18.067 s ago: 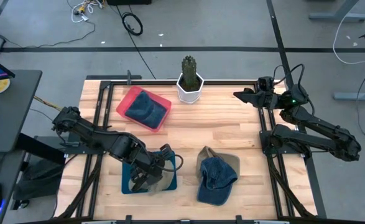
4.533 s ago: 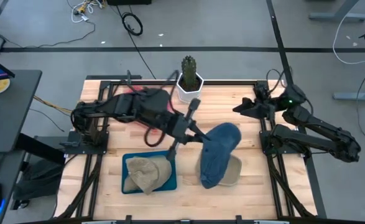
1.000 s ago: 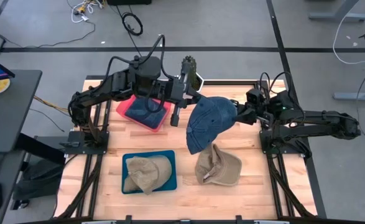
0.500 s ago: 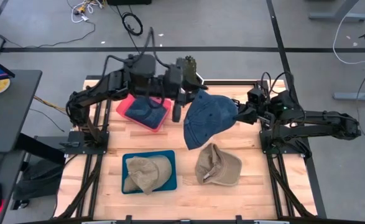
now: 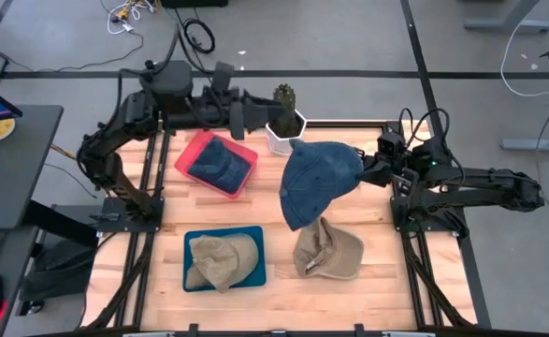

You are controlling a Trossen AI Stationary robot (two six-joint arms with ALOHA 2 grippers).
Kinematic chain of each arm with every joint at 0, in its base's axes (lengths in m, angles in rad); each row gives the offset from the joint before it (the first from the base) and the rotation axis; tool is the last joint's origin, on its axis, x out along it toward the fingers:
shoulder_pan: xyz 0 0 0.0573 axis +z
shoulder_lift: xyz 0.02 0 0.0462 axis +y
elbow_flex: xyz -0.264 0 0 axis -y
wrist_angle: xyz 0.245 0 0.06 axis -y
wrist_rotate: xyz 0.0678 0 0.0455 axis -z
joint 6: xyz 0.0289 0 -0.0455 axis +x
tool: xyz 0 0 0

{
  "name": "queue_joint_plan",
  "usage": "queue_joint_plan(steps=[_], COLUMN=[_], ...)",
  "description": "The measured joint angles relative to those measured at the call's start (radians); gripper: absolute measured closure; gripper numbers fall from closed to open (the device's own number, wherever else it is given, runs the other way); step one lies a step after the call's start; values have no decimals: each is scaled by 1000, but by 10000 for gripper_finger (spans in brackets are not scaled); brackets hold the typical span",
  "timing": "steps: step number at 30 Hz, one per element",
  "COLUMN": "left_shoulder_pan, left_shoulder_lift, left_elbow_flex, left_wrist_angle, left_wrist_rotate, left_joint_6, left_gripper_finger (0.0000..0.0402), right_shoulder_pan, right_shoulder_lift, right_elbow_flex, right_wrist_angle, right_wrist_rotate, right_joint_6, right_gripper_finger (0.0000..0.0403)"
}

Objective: Pick & Place hat
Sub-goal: Put the blue cap into the pink bin

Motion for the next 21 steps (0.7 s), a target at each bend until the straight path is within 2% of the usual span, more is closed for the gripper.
queue_joint_plan(steps=[3,8,12,21], left_shoulder_pan=[0,-26,-44,-65], left_shoulder_lift=[-14,-13,-6,4], left_elbow_flex=[0,0,-1,0], left_wrist_angle=[-56,-104,-139,-192], left_wrist_rotate=[0,3,6,15], left_joint_6=[-115,-211,-211,-192], left_gripper_finger=[159,158,158,158], right_shoulder_pan=[0,-19,-42,-67], right_shoulder_lift=[-9,-20,-21,-21], right_elbow_flex=[0,0,0,0], right_wrist_angle=[1,1,0,-7], right_wrist_rotate=[40,154,191,190], right_joint_6=[-24,-84,-100,-91], right_gripper_finger=[396,396,396,396])
